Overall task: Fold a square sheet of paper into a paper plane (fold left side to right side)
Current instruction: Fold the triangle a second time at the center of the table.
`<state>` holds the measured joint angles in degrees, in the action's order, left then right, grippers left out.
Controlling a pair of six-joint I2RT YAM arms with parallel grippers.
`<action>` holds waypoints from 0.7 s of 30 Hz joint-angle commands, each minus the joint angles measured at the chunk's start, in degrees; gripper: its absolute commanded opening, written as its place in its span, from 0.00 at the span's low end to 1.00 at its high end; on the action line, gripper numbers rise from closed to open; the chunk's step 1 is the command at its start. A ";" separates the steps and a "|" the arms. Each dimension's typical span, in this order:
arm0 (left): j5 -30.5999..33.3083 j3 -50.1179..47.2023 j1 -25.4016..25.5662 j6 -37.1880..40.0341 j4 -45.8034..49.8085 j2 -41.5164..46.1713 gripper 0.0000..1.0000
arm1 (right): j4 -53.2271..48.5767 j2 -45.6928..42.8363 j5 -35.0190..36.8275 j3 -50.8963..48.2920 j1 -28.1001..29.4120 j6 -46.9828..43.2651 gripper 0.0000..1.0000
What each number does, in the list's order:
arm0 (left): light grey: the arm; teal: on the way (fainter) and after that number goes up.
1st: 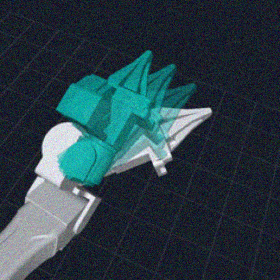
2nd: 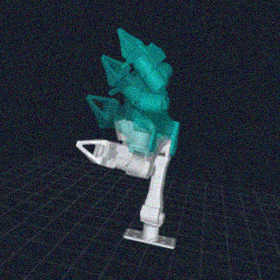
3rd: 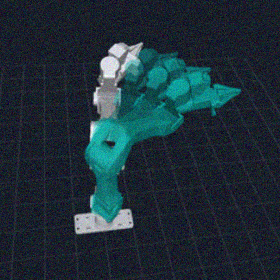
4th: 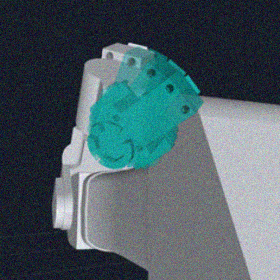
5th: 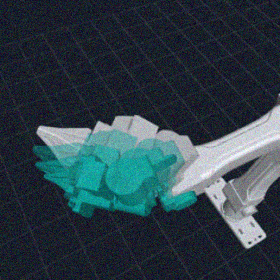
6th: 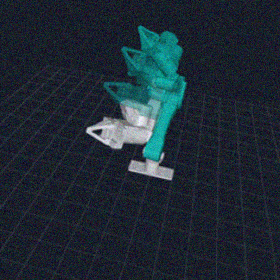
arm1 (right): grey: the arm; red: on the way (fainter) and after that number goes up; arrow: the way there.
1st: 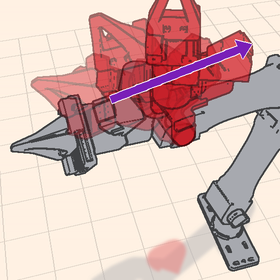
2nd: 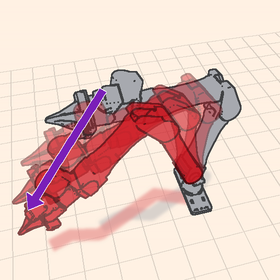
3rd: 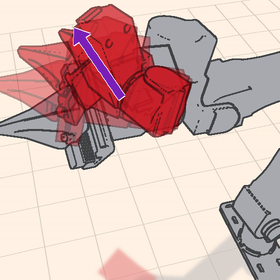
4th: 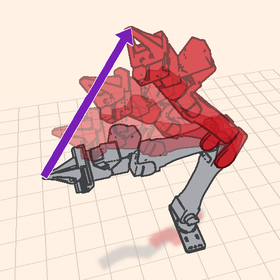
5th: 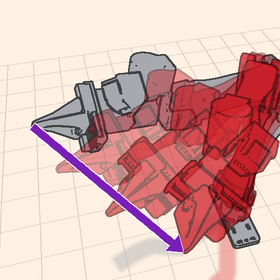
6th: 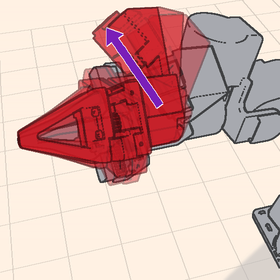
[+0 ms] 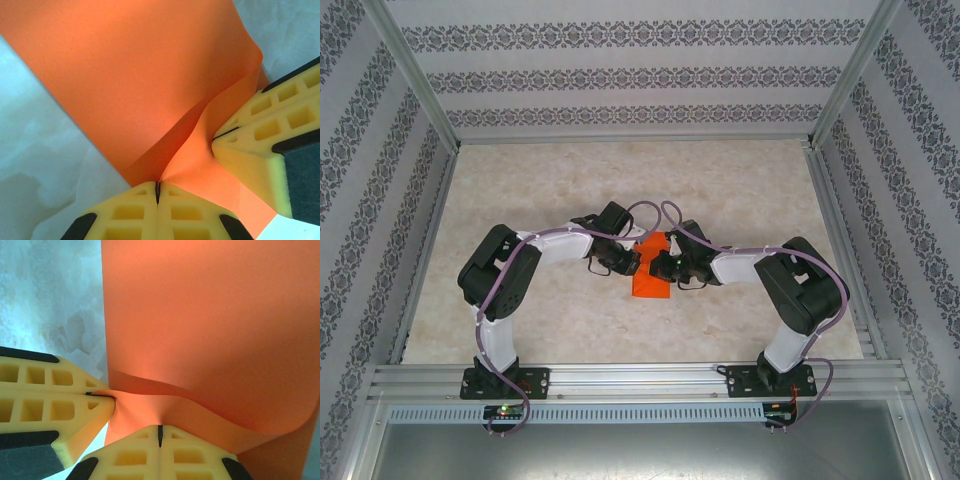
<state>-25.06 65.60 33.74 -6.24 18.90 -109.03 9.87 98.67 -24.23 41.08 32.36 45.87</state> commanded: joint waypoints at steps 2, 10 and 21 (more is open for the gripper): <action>0.58 0.84 0.37 -0.43 1.04 4.19 0.15 | -2.67 1.50 1.87 -1.61 -0.47 -1.49 0.03; 7.02 0.17 0.28 -2.60 4.56 11.96 0.30 | -2.53 1.53 1.47 -1.62 -0.45 -1.40 0.03; -16.42 -11.34 2.64 -18.46 -6.66 16.69 0.21 | -2.79 1.53 1.17 -1.40 -0.46 -1.34 0.03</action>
<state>-33.21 56.29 35.22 -17.45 16.88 -92.33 9.96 98.74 -24.29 41.06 32.36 45.87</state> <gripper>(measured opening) 0.208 0.037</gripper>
